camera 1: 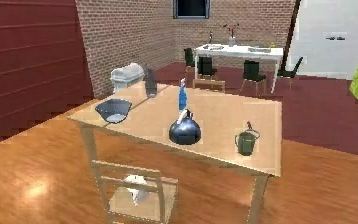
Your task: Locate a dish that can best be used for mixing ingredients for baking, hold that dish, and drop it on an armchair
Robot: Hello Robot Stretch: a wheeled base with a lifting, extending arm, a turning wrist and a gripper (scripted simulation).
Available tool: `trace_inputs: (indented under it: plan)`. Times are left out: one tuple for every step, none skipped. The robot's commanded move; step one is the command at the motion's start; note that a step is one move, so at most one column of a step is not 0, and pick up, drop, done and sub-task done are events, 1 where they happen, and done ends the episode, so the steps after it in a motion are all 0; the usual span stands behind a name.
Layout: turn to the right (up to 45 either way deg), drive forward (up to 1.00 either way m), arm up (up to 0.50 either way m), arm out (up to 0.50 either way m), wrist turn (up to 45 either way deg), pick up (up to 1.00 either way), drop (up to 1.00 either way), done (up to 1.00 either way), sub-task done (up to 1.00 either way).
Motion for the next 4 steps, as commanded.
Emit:
trace_inputs:
  plan:
    - [30.0, 0.0, 0.0, 0.0, 0.0, 0.0, 0.0, 0.0, 0.0]
    - [0.0, 0.2, 0.0, 0.0, 0.0, 0.0, 0.0, 0.0, 0.0]
    - [-45.0, 0.0, 0.0, 0.0, 0.0, 0.0, 0.0, 0.0, 0.0]
    - [-45.0, 0.0, 0.0, 0.0, 0.0, 0.0, 0.0, 0.0, 0.0]
